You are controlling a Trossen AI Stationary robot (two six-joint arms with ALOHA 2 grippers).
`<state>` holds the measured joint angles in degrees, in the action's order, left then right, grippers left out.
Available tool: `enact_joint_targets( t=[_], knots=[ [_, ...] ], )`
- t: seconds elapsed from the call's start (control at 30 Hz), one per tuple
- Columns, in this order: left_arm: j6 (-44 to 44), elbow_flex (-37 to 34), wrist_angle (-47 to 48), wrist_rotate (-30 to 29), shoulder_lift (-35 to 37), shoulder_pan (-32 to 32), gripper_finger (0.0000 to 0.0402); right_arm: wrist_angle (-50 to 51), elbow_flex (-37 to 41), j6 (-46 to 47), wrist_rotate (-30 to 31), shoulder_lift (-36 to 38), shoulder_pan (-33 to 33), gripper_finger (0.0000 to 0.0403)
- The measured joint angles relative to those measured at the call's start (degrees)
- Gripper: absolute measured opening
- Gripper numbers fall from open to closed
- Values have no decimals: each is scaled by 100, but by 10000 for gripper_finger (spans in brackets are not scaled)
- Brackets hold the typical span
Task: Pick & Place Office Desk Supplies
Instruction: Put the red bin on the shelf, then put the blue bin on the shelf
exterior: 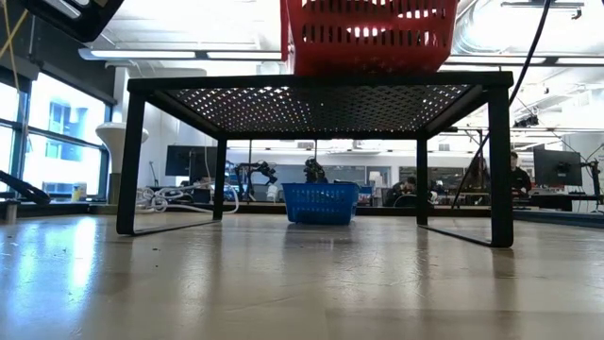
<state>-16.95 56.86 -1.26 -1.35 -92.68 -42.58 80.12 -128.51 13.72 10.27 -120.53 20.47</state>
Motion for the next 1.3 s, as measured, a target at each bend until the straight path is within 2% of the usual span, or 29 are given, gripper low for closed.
enact_joint_targets(
  t=[0.33, 0.93, 1.13, 1.3],
  knots=[
    [2, 0, 2, 0, 0, -59, 132, 0, 0, -35, 97, 0, -28, 100],
    [2, -2, 95, 1, 0, -115, 132, 9, -4, -203, 145, -297, -92, 101],
    [2, -2, 98, 2, 2, -113, 132, 59, -2, -203, 491, -293, 22, 101],
    [2, -2, 94, 0, 2, -113, 132, 132, -4, -306, 528, -293, 39, 100]
  ],
)
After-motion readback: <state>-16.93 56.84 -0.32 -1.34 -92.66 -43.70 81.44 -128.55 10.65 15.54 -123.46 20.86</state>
